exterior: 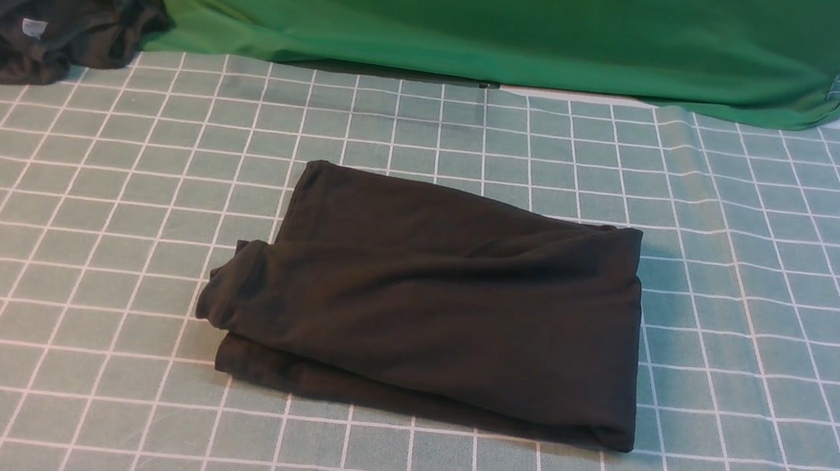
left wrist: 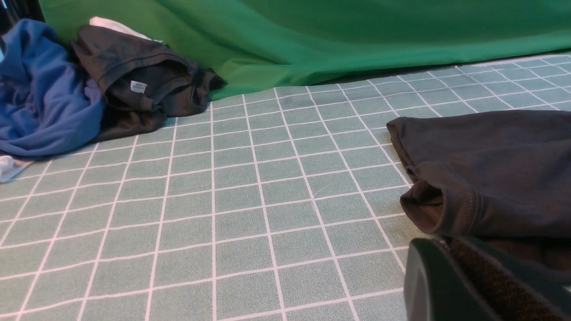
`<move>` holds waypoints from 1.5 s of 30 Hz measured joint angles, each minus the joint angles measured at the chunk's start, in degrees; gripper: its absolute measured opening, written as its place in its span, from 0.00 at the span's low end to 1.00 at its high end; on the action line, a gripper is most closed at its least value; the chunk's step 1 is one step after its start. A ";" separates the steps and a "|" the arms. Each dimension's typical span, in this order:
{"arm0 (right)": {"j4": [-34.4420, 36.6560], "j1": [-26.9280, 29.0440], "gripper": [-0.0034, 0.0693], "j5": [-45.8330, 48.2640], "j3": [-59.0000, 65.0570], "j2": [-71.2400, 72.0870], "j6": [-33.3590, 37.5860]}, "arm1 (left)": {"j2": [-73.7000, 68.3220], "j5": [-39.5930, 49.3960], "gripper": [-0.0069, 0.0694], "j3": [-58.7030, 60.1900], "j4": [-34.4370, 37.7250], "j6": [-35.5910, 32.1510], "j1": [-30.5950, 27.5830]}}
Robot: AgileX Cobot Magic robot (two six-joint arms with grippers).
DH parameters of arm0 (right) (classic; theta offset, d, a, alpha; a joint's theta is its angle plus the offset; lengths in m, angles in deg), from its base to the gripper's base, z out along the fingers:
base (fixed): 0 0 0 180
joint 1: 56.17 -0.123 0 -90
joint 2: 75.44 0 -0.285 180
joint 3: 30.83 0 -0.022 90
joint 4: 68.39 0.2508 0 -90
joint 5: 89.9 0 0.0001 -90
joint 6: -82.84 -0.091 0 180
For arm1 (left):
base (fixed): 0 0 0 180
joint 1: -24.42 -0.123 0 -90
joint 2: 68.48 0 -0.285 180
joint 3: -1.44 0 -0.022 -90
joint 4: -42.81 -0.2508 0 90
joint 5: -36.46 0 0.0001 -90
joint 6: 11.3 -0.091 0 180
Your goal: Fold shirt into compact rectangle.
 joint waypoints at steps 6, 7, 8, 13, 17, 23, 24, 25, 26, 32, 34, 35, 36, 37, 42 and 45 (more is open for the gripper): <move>0.00 0.00 0.38 0.00 0.00 0.00 -0.02 | 0.00 0.00 0.11 0.00 0.00 0.00 0.00; 0.00 0.00 0.38 0.00 0.00 0.00 -0.02 | 0.00 0.00 0.11 0.00 0.00 0.00 0.00; 0.00 0.00 0.38 0.00 0.00 0.00 -0.02 | 0.00 0.00 0.11 0.00 0.00 0.00 0.00; 0.00 0.00 0.38 -0.05 0.00 0.00 -0.02 | 0.00 0.00 0.11 0.00 0.00 0.00 0.00; 0.00 0.00 0.38 -0.05 0.00 0.00 -0.07 | 0.00 0.00 0.11 0.00 0.00 0.00 -0.10; 0.00 0.00 0.38 -0.22 0.00 0.00 -0.07 | 0.00 0.00 0.11 0.00 0.00 0.00 -1.59; 0.00 0.00 0.38 -0.22 0.00 0.00 -0.07 | 0.00 0.00 0.11 0.00 0.00 0.00 -1.84; 0.00 0.00 0.38 -0.22 0.00 0.00 -0.07 | 0.00 0.00 0.11 0.00 0.00 0.00 -2.15; 0.00 0.00 0.38 -0.22 0.00 0.00 -0.07 | 0.00 0.00 0.11 0.00 0.00 0.00 -2.27; 0.00 0.00 0.38 -0.22 0.00 0.00 -0.07 | 0.00 0.00 0.11 0.00 0.00 -0.01 -2.01; 0.00 -0.02 0.38 -0.22 0.00 0.00 -0.07 | 0.00 0.00 0.11 0.00 0.00 -0.01 -1.88; 0.00 -0.02 0.38 -0.22 0.00 0.00 -0.07 | 0.00 0.00 0.11 0.00 0.00 -0.01 -1.82; 0.00 -0.02 0.38 -0.22 0.00 0.00 -0.07 | 0.00 0.00 0.11 0.00 0.00 -0.01 -1.82; 0.00 -0.02 0.38 -0.22 0.00 0.00 -0.07 | 0.00 0.00 0.11 0.00 0.00 -0.01 -1.82; 0.00 -0.02 0.38 -0.22 0.00 0.00 -0.07 | 0.00 0.00 0.11 0.00 0.00 -0.01 -1.82; 0.00 -0.02 0.38 -0.22 0.00 0.00 -0.07 | 0.00 0.00 0.11 0.00 0.00 -0.01 -1.82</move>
